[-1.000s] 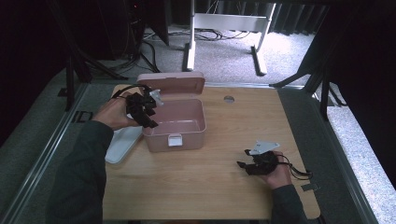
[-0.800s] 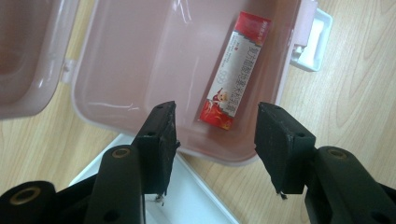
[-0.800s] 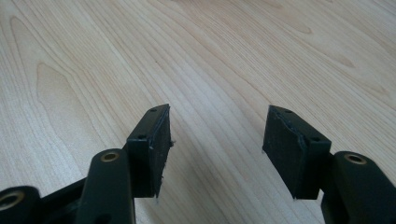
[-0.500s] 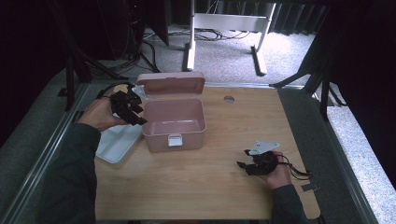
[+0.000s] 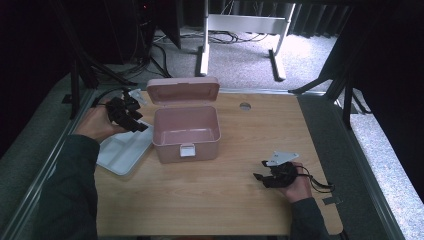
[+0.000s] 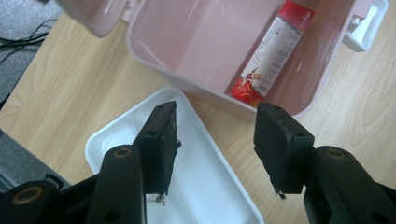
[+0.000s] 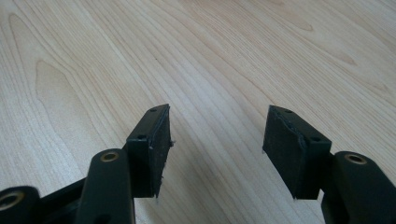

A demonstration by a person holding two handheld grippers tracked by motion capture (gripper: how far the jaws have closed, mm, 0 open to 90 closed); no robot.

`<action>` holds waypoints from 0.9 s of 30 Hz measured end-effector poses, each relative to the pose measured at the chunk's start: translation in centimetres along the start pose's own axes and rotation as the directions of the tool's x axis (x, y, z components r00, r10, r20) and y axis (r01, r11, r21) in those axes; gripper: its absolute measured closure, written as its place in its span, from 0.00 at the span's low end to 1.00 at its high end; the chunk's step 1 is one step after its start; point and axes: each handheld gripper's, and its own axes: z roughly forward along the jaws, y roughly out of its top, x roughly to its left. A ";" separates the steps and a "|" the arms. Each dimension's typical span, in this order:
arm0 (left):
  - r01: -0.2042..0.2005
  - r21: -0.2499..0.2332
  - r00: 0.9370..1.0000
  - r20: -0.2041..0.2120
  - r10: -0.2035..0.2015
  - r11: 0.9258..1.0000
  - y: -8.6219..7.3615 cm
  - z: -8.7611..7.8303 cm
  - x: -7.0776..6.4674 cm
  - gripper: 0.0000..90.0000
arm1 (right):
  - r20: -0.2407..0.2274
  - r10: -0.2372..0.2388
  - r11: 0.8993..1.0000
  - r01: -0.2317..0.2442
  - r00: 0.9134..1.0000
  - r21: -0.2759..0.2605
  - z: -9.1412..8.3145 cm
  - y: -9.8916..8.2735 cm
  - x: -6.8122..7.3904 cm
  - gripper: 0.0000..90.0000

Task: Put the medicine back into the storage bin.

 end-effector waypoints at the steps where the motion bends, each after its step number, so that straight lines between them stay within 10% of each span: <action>1: 0.015 0.007 1.000 -0.015 -0.015 1.000 -0.1 0.0 0.2 0.55 | 0.000 0.000 1.000 0.000 1.000 0.000 0.0 0.0 0.0 0.45; 14: 0.167 0.086 0.984 -0.082 -0.160 0.982 -2.1 1.7 1.9 0.55 | 0.000 -0.004 1.000 0.004 1.000 0.002 0.0 0.0 0.0 0.45; 27: 0.264 0.176 0.963 -0.110 -0.248 0.948 -3.4 5.0 3.0 0.58 | -0.001 -0.002 1.000 0.002 1.000 0.002 0.0 0.0 0.0 0.45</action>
